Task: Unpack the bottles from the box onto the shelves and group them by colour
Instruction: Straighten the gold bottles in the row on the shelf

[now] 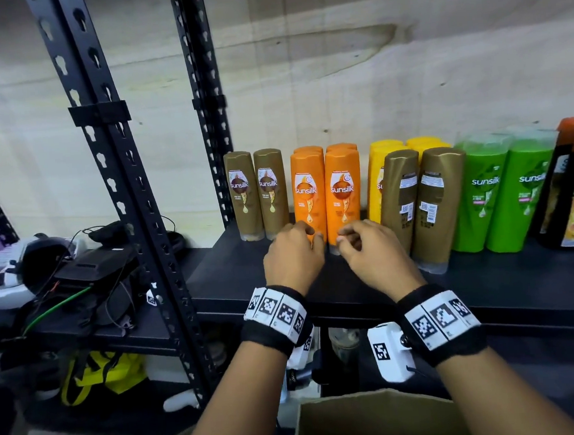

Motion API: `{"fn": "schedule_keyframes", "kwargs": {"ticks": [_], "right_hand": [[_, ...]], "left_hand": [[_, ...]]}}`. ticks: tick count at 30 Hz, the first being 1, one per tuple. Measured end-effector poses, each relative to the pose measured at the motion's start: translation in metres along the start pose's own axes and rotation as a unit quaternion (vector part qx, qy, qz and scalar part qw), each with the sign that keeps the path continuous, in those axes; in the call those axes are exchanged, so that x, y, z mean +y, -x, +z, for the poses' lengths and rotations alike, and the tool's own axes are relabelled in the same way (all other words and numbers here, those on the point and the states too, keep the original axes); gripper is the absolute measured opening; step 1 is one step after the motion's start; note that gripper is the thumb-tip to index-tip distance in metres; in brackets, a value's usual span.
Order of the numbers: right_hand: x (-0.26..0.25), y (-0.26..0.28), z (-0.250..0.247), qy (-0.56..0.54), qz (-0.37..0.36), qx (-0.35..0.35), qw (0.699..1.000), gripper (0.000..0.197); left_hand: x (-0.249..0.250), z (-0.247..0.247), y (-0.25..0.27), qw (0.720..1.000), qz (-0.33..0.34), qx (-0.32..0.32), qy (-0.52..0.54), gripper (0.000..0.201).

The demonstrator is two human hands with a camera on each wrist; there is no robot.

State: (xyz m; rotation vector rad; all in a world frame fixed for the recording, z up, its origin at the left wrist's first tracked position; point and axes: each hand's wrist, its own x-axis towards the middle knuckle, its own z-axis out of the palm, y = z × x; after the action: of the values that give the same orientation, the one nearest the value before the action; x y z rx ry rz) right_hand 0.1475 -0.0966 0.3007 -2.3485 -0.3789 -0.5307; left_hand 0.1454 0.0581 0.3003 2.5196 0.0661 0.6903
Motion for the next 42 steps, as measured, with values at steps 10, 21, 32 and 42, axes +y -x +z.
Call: {"fn": "schedule_keyframes", "kwargs": {"ticks": [10,21,32,42], "right_hand": [[0.032,0.035,-0.048,0.062,-0.006,0.104,0.993,0.013],[0.079,0.042,-0.072,-0.02,0.052,0.22,0.974,0.048],[0.105,0.025,-0.061,-0.061,0.102,0.145,0.982,0.066],[0.111,0.021,-0.054,-0.051,0.105,0.15,0.982,0.053]], "left_hand": [[0.03,0.017,0.021,0.997,0.076,-0.008,0.012,0.025],[0.074,0.058,0.02,0.987,0.105,-0.042,0.117,0.047],[0.096,0.079,0.01,0.976,0.069,-0.051,0.202,0.049],[0.091,0.083,0.002,0.964,0.034,-0.055,0.259,0.051]]}}
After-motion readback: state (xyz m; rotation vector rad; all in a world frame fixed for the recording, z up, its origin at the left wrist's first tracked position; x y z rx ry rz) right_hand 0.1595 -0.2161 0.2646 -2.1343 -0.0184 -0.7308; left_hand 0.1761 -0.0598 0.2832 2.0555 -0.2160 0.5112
